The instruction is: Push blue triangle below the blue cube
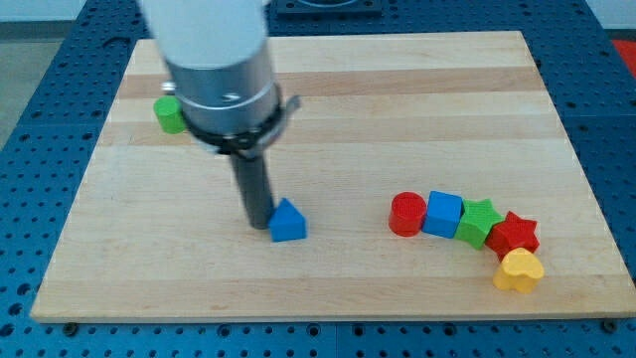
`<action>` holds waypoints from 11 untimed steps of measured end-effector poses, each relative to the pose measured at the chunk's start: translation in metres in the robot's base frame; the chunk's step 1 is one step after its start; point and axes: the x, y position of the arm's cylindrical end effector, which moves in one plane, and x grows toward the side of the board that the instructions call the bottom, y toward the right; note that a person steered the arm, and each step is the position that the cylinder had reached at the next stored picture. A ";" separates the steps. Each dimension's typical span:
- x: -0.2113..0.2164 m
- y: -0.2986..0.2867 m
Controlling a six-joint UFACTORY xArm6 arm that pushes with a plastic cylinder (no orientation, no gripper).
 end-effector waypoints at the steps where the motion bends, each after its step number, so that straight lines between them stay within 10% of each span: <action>1: 0.000 0.043; 3: 0.006 0.108; 7: 0.046 0.027; 11: 0.050 0.143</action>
